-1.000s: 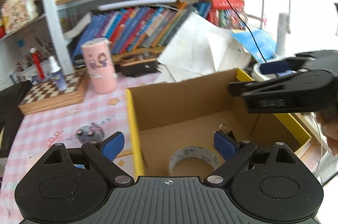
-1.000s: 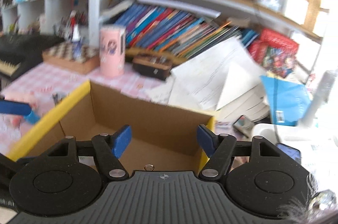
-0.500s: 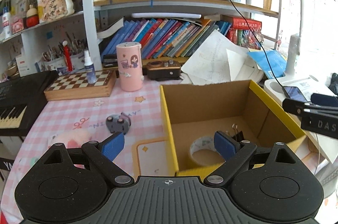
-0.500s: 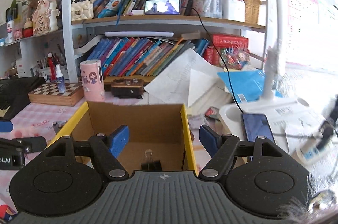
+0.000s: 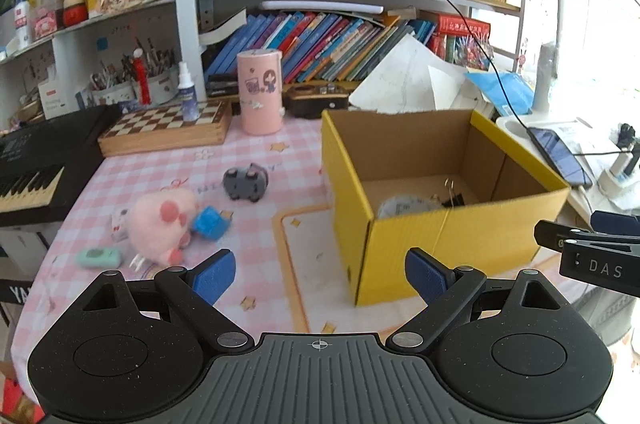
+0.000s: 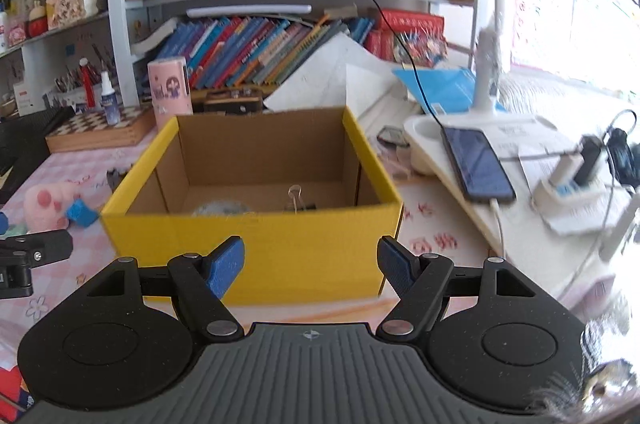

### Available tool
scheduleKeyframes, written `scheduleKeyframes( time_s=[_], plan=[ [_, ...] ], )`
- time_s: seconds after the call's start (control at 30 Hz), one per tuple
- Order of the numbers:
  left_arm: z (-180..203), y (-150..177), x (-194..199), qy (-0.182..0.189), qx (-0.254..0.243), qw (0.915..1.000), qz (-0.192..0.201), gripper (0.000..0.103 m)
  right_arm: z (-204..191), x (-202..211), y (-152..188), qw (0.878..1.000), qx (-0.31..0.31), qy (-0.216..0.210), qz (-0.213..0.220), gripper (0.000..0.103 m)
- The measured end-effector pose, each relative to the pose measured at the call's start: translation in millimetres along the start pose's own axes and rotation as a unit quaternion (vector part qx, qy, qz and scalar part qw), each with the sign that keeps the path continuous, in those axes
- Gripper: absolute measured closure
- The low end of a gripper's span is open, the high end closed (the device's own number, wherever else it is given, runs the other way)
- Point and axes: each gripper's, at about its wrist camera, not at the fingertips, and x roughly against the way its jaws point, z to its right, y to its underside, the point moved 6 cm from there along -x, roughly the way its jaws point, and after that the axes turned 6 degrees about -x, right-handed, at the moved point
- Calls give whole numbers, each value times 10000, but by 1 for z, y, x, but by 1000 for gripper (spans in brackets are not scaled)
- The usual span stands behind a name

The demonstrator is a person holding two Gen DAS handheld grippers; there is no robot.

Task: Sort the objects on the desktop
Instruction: 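Withdraw both tools from the box back toward the table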

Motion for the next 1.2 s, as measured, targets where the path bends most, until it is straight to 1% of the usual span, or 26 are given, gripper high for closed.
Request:
scheduleKeyframes(
  time_s=[0.17,0.23,0.4,0.6,0.93,1.2],
  plan=[
    [-16,25,18,23,60,9998,-182,9,-20,18,24,9999,-23,12,-158,32],
    [-23,37,25,34,95,9995,-283,9,-30,25,37,9996,-16,-12,-288,32],
    [-41,63,38,77,205,9983,-545,9,-59,44,64,9983,98,-174,-550,32],
    [-57,90,55,147,272,9968,-738,9,-87,64,89,9969,205,-304,-699,31],
    [-82,121,78,83,308,9957,-865,9,-121,84,116,9947,305,-486,-848,31],
    [-108,135,91,-59,420,9947,-937,9,-156,87,125,9915,495,-744,-949,29]
  ],
)
